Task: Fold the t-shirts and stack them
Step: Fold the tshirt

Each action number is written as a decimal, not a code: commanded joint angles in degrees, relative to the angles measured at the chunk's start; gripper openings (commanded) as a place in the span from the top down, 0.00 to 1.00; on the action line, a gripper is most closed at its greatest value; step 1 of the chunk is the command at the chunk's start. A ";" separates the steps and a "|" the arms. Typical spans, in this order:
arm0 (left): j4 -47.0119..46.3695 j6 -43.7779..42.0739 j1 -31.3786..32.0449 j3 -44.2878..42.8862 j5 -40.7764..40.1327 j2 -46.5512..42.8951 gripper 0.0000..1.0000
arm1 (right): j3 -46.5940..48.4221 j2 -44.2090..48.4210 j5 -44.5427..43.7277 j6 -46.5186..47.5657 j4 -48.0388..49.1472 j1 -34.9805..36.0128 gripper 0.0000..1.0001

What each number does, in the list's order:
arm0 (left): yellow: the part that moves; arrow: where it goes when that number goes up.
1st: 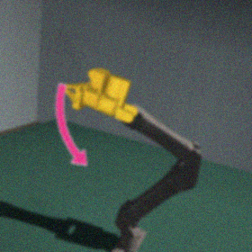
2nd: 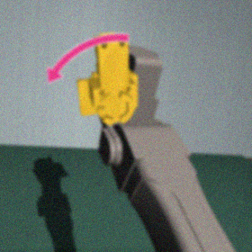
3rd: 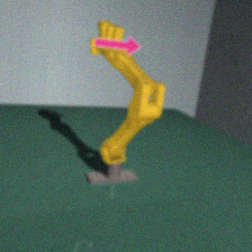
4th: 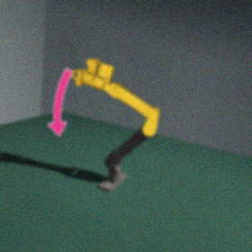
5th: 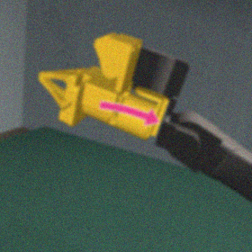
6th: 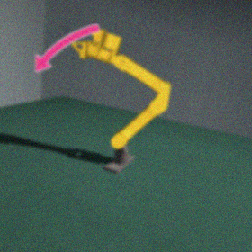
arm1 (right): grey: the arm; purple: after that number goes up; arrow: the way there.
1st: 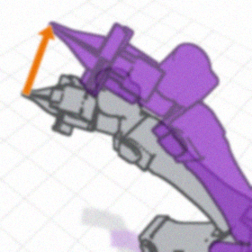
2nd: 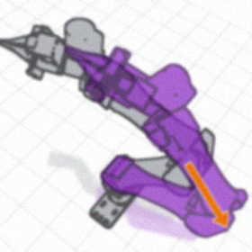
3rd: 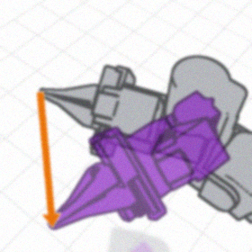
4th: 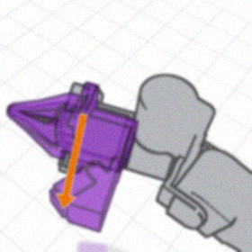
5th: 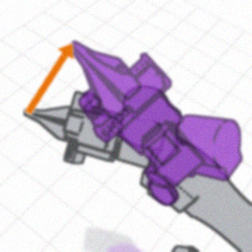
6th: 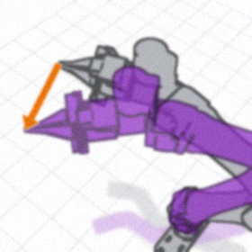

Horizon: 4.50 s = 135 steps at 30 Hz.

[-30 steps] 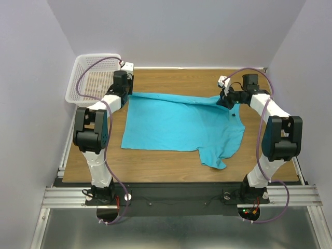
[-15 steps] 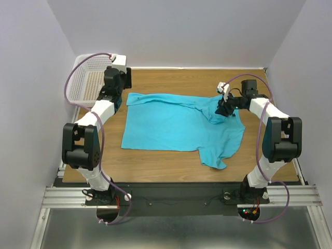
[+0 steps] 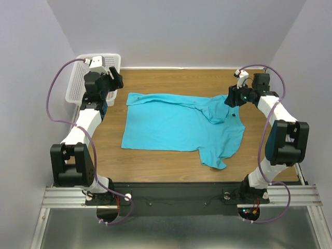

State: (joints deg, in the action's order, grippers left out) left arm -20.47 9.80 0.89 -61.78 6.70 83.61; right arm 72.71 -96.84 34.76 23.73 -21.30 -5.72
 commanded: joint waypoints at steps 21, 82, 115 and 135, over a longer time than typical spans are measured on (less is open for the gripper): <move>-0.45 11.55 0.08 20.29 10.44 -11.63 0.26 | 17.38 -22.25 -15.69 -26.80 6.27 -1.93 0.55; 16.14 0.31 9.40 -26.10 -4.59 32.83 0.40 | 11.23 -20.85 -17.71 -31.64 12.25 -7.38 1.00; 28.12 1.96 7.64 -45.54 -5.37 47.87 1.00 | 12.81 -21.20 -18.32 -31.02 12.51 -7.38 1.00; 24.60 7.95 3.33 -44.39 -6.97 46.91 1.00 | 18.96 -24.27 -21.67 -30.05 13.21 -7.73 0.99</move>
State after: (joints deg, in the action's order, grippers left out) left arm 6.31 17.12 4.80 -104.62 -0.36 133.05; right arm 88.42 -120.22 14.94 -7.31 -11.31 -13.04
